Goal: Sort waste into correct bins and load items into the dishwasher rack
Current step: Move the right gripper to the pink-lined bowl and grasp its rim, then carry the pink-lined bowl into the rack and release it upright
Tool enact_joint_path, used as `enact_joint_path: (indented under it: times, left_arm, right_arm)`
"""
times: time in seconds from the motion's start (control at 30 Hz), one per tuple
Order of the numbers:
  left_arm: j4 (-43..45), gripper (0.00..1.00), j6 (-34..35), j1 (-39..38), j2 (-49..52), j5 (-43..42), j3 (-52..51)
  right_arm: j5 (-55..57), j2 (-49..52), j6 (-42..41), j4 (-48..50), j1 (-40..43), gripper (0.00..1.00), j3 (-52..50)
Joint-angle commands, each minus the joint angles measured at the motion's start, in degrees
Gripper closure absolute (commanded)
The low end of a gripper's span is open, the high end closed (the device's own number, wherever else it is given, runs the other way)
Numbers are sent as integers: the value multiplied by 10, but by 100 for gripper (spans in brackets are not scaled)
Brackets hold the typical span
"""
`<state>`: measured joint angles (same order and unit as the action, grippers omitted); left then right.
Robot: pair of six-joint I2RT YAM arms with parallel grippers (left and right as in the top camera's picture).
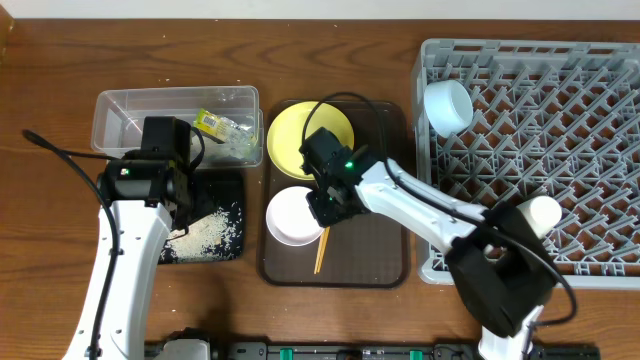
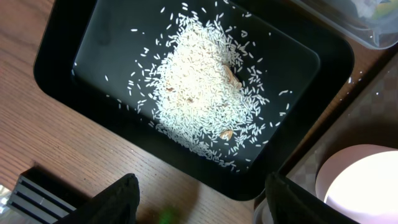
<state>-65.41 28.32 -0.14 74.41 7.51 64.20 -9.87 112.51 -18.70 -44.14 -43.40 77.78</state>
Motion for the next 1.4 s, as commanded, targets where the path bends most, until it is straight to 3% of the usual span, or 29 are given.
enact_joint_path:
  times: [0.0,0.2,0.37,0.63,0.8,0.93,1.13,1.37]
  left_arm:
    - [-2,32,3,2,1,9,-2]
    - [-5,32,3,2,1,7,-2]
    - [-5,32,3,2,1,7,-2]
    - [-5,32,3,2,1,6,-2]
    - [-5,32,3,2,1,5,-2]
    - [-5,32,3,2,1,5,-2]
    - [-4,32,3,2,1,5,-2]
    - [-4,32,3,2,1,5,-2]
  right_arm:
    - [16,16,-49,-2,0,75,0]
    - [61,-10,-49,-6,23,99,2]
    - [142,-85,-48,-21,69,99,2]
    - [151,-224,10,-33,180,99,2]
    - [226,-273,122,-16,264,99,2]
    - [370,-274,194,8,308,99,2]
    - [629,-254,241,131,346,99,2]
    - [710,-201,383,297,380,99,2]
